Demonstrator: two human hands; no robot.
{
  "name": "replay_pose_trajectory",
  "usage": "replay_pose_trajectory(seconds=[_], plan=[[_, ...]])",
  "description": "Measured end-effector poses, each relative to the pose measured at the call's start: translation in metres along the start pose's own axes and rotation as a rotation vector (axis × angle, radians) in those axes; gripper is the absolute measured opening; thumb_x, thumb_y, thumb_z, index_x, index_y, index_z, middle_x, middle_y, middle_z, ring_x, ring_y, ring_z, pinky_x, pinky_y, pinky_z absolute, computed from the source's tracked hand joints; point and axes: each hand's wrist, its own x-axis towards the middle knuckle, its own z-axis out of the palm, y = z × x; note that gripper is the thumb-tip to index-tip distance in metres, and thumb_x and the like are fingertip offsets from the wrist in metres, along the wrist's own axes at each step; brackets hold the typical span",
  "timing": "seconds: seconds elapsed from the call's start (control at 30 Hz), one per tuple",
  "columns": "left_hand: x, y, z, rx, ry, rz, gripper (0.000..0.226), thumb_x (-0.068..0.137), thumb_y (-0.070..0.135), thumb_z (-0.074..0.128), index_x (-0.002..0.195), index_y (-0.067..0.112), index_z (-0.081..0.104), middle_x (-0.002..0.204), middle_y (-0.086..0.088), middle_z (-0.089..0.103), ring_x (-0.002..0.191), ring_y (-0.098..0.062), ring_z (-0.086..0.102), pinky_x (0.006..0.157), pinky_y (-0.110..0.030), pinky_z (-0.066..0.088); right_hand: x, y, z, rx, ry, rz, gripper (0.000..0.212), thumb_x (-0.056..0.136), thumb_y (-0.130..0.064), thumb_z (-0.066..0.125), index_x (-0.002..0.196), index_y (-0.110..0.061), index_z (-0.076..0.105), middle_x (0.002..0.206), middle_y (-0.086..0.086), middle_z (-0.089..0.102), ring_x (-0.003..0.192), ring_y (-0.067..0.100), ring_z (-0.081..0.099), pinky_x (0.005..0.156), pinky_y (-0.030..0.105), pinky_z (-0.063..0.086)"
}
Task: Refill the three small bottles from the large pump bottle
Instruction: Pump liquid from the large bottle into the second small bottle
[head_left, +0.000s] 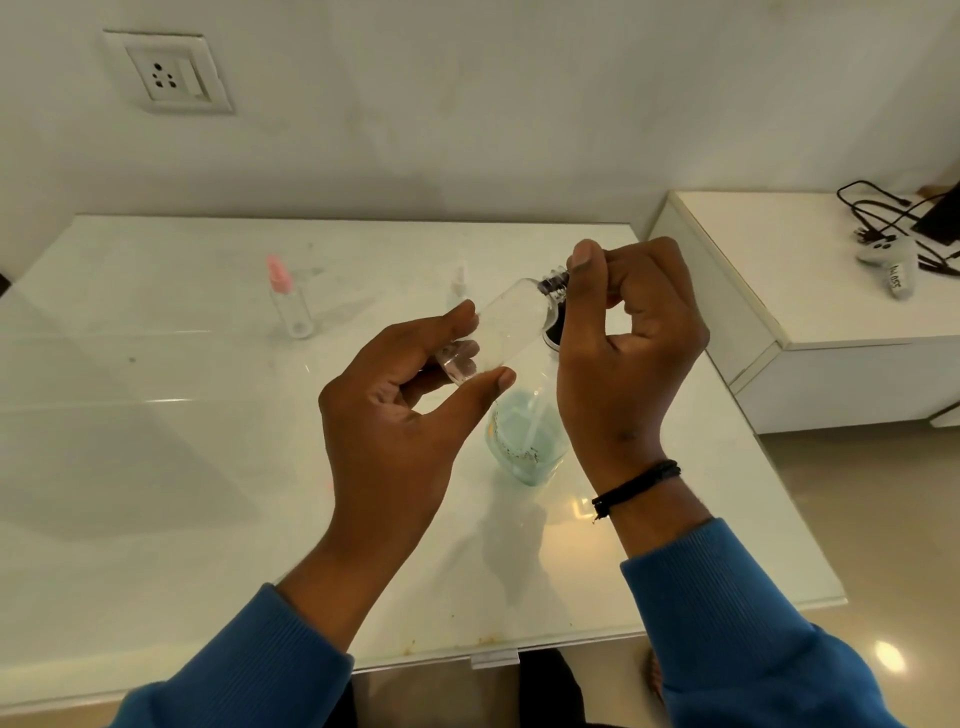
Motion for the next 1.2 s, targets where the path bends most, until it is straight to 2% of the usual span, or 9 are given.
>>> replay_pose_trajectory(seconds=[0.1,0.27,0.43,0.57,0.73,1.03,1.2], plan=[[0.0,0.001,0.0,0.002,0.0,0.0,0.047,0.078,0.016,0.086,0.123,0.013,0.071,0.112,0.003,0.075,0.1,-0.016,0.074,0.09,-0.029,0.06,0.004,-0.001,0.0,-0.023,-0.005,0.0,0.03,0.097,-0.009,0.064,0.068,-0.005,0.062,0.073,-0.006,0.051,0.067,0.024,0.05,0.059,0.05,0.044],[0.001,0.002,0.0,0.026,0.001,0.016,0.046,0.079,0.017,0.086,0.122,0.012,0.071,0.113,0.003,0.075,0.1,-0.013,0.073,0.089,-0.023,0.059,0.002,-0.002,0.0,-0.008,-0.005,-0.001,0.029,0.097,-0.01,0.063,0.069,-0.004,0.062,0.074,-0.007,0.05,0.068,0.021,0.05,0.059,0.049,0.044],[-0.001,0.002,0.0,-0.009,0.0,-0.006,0.047,0.078,0.014,0.087,0.122,0.011,0.071,0.111,0.001,0.075,0.1,-0.016,0.074,0.089,-0.03,0.06,0.005,-0.002,-0.001,-0.035,-0.018,0.005,0.031,0.097,-0.01,0.064,0.066,-0.007,0.06,0.072,-0.006,0.049,0.067,0.025,0.048,0.06,0.05,0.042],[0.0,0.002,0.0,0.003,0.001,0.012,0.046,0.078,0.015,0.086,0.122,0.011,0.071,0.112,0.002,0.075,0.099,-0.016,0.074,0.088,-0.03,0.061,0.006,-0.002,-0.001,-0.029,-0.016,0.011,0.031,0.097,-0.011,0.064,0.067,-0.014,0.057,0.071,-0.007,0.049,0.067,0.024,0.048,0.06,0.049,0.042],[-0.002,0.002,0.001,-0.025,0.004,-0.011,0.047,0.077,0.013,0.087,0.121,0.01,0.072,0.111,0.002,0.075,0.1,-0.016,0.074,0.089,-0.029,0.06,0.001,0.002,-0.001,-0.01,-0.02,0.032,0.031,0.097,-0.01,0.064,0.067,-0.006,0.06,0.072,-0.005,0.05,0.067,0.026,0.049,0.06,0.05,0.042],[-0.001,0.001,0.0,0.001,0.006,0.003,0.046,0.077,0.014,0.087,0.121,0.011,0.072,0.112,0.003,0.075,0.101,-0.015,0.074,0.088,-0.026,0.06,-0.004,0.001,-0.001,0.002,-0.016,0.024,0.026,0.098,-0.011,0.062,0.072,-0.006,0.064,0.078,-0.008,0.053,0.072,0.02,0.051,0.061,0.053,0.045],[0.0,0.002,0.0,0.015,0.009,0.011,0.045,0.079,0.017,0.086,0.122,0.013,0.071,0.114,0.004,0.074,0.102,-0.012,0.073,0.089,-0.026,0.06,0.002,-0.003,-0.001,-0.021,-0.006,0.0,0.029,0.098,-0.011,0.063,0.069,-0.007,0.062,0.076,-0.008,0.05,0.07,0.023,0.05,0.061,0.051,0.044]])
